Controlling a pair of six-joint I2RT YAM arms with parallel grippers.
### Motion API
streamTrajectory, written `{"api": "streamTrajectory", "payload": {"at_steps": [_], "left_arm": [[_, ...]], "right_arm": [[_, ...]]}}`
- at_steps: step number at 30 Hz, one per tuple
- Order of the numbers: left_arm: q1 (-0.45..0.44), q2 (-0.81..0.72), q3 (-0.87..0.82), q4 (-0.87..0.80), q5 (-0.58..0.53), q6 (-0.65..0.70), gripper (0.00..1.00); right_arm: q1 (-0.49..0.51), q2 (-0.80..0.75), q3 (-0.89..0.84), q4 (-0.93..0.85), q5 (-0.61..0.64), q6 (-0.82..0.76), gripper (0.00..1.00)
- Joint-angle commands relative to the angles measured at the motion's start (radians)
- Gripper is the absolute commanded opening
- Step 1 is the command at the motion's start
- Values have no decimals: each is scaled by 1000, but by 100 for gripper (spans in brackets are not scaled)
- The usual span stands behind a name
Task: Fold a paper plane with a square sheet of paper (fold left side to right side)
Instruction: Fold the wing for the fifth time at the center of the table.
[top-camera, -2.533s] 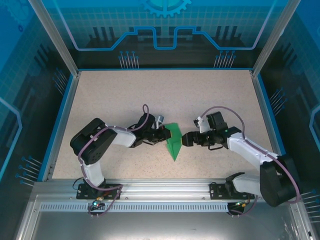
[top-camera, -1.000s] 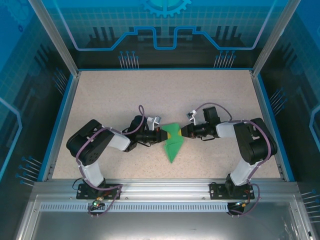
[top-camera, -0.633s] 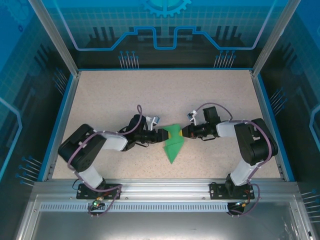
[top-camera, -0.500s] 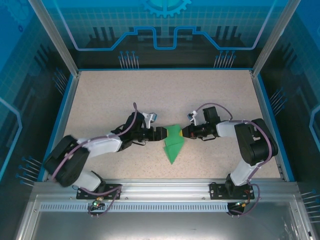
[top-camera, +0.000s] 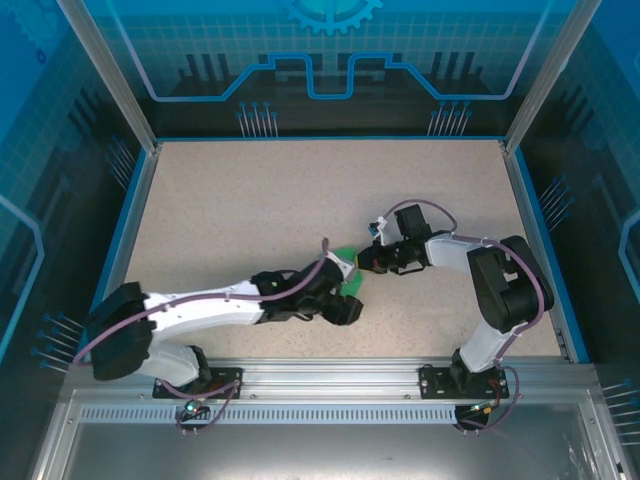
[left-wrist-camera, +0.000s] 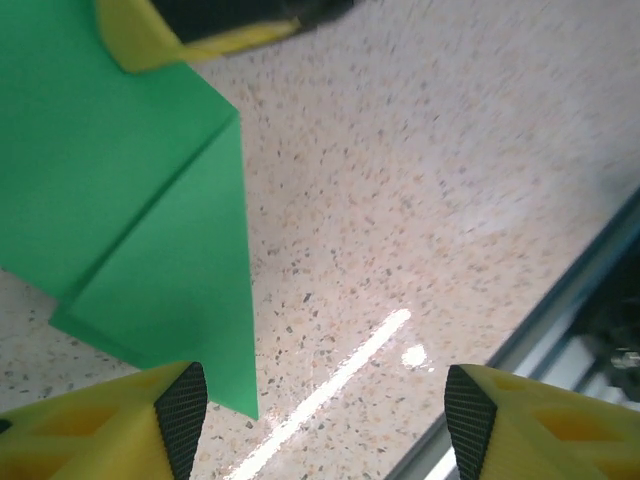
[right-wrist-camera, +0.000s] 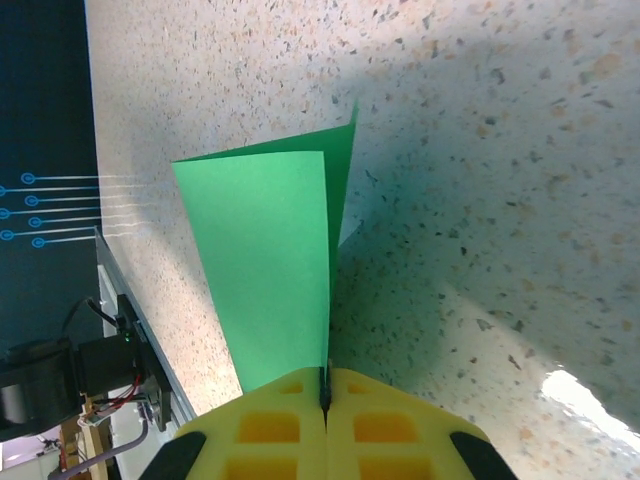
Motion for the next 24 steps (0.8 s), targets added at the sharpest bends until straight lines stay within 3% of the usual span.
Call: {"api": "streamTrajectory", "payload": {"at_steps": [1, 14, 24], "left_arm": [[-31, 66, 79, -88, -152, -5, 67], [-87, 337, 241, -224, -308, -47, 61], [-93, 389, 284, -285, -355, -81, 50]], "right_arm": [[23, -20, 32, -81, 44, 41, 0], [53, 1, 52, -102, 62, 81, 0], [57, 20, 53, -115, 73, 73, 0]]}}
